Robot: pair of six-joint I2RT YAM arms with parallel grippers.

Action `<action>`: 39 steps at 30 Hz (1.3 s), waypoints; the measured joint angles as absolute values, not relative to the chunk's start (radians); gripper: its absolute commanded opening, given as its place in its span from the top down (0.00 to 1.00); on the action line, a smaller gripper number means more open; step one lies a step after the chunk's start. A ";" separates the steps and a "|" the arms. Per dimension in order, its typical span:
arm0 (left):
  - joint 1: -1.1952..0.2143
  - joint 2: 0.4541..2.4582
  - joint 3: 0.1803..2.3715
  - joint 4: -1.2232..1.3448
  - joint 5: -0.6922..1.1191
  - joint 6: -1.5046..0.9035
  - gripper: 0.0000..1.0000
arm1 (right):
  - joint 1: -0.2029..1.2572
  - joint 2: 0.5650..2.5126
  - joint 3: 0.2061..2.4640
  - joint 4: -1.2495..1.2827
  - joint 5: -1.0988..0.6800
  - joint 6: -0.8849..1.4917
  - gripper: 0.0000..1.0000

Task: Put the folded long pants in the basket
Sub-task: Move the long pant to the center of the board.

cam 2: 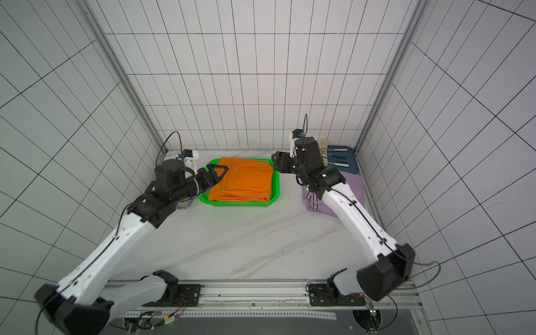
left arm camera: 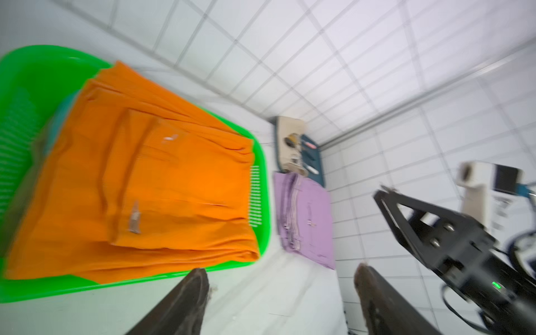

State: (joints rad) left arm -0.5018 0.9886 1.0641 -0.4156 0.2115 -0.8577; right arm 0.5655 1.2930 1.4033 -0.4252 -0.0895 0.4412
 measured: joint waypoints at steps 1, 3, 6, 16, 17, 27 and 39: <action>-0.553 0.923 1.013 -0.382 0.200 -0.880 0.12 | 0.557 1.225 1.358 -0.411 -0.105 0.450 0.20; -0.693 0.816 0.864 -0.300 0.157 -0.939 0.11 | 0.538 1.097 1.257 -0.401 -0.136 0.464 0.14; -0.899 0.859 0.704 -0.211 0.074 -0.996 0.10 | 0.525 0.973 1.151 -0.425 -0.145 0.458 0.12; -1.158 1.515 0.714 0.126 -0.030 -1.069 0.07 | 0.505 0.772 1.092 -0.493 -0.056 0.421 0.03; -1.158 1.565 0.738 0.144 -0.030 -1.074 0.07 | 0.500 0.770 1.092 -0.496 -0.053 0.419 0.02; -1.118 1.942 1.049 0.180 -0.017 -1.106 0.09 | 0.419 0.789 1.092 -0.544 -0.042 0.418 0.02; -1.049 2.253 1.480 0.131 -0.012 -1.114 0.11 | 0.371 0.792 1.092 -0.568 -0.071 0.423 0.03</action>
State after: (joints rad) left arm -1.0492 2.2532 1.4803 0.1314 -0.0120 -1.1145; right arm 0.3714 0.7921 1.0916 -0.5682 -0.0711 0.4229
